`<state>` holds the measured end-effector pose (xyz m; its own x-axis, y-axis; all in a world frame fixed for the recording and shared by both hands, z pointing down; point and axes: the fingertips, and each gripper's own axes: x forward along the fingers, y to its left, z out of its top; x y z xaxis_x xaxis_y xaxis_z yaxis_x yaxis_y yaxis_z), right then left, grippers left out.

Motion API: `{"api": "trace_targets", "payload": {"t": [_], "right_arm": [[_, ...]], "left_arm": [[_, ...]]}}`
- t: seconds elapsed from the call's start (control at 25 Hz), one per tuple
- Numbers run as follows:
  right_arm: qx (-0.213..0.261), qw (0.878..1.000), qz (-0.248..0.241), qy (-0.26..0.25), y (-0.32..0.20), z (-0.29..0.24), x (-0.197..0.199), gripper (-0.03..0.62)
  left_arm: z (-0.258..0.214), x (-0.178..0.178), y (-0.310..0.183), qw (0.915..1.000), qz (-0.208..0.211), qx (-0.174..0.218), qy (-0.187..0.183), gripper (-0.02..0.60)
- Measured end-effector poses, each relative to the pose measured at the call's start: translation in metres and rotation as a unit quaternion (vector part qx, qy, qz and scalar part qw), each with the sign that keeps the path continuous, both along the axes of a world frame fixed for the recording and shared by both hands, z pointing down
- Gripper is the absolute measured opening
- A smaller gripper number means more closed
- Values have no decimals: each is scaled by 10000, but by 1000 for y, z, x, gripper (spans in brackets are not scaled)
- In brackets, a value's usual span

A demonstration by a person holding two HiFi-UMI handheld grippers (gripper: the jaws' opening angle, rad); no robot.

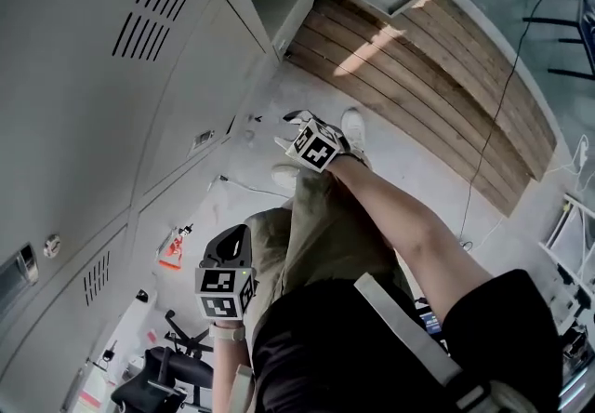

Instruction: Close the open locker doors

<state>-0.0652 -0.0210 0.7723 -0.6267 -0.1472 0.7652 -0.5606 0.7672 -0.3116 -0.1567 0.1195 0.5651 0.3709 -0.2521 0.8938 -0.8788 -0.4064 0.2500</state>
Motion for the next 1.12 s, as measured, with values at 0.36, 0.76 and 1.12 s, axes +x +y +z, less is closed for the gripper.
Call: {"api": "trace_targets", "payload": {"t": [0.36, 0.76, 1.12], "right_arm": [[164, 9979, 612, -154, -15, -53, 80, 129], [550, 9907, 1212, -265, -36, -127, 165, 60], [1049, 9792, 1717, -242, -64, -195, 246, 52]], "left_arm": [[-18, 49, -35, 9993, 110, 337, 153, 9], [-52, 100, -81, 9957, 115, 811, 435, 9], [-91, 145, -112, 9911, 75, 1159, 647, 9]]}}
